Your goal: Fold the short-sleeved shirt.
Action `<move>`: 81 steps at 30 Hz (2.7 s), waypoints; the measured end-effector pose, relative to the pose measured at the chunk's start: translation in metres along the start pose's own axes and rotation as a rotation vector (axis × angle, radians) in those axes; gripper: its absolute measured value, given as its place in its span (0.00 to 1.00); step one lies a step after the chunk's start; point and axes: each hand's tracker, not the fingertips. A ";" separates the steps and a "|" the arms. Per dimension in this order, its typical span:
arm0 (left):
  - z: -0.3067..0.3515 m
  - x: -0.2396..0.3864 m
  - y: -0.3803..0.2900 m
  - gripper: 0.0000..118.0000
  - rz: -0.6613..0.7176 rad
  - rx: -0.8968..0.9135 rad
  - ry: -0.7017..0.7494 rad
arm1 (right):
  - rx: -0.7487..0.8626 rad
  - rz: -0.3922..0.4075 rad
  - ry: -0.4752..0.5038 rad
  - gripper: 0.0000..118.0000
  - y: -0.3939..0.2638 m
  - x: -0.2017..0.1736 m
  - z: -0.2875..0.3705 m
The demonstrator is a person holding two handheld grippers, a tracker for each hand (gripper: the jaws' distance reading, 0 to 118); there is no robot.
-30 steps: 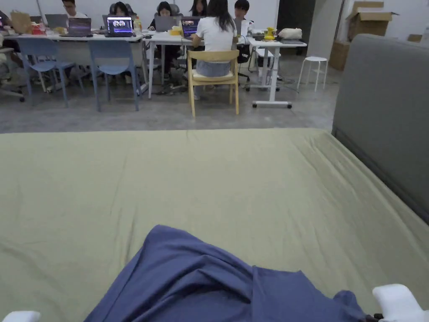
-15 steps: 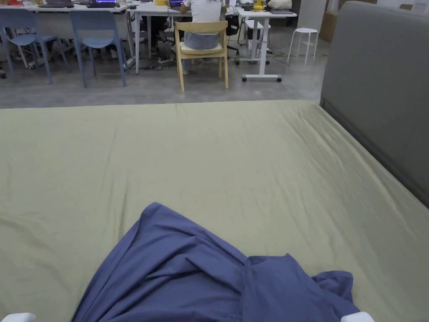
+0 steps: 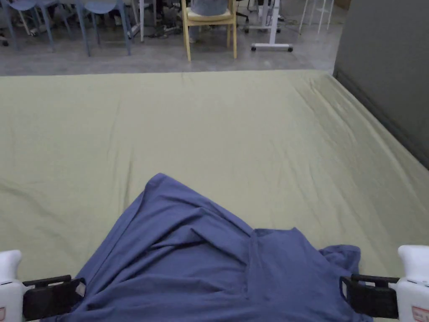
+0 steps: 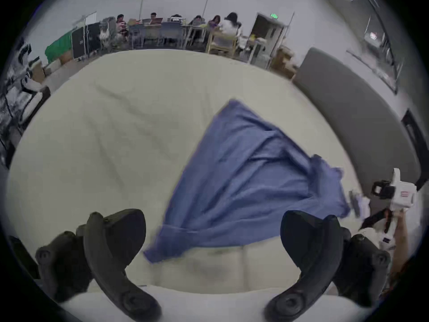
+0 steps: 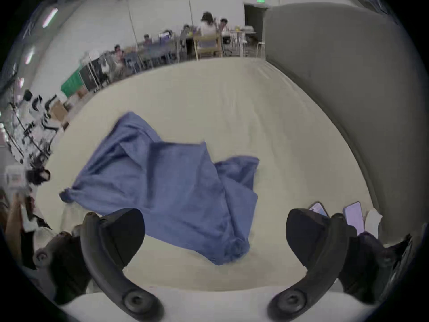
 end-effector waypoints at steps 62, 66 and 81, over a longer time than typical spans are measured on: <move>-0.223 0.077 0.187 0.00 -0.125 -0.157 0.086 | -0.353 -0.115 -0.082 0.06 0.022 0.049 -0.145; -0.185 0.076 0.206 0.00 -0.064 -0.028 0.052 | -0.152 -0.032 -0.077 0.05 0.051 0.040 -0.096; 0.087 0.069 0.375 0.00 -0.036 0.521 0.060 | 0.467 0.350 -0.336 0.05 0.327 -0.028 0.072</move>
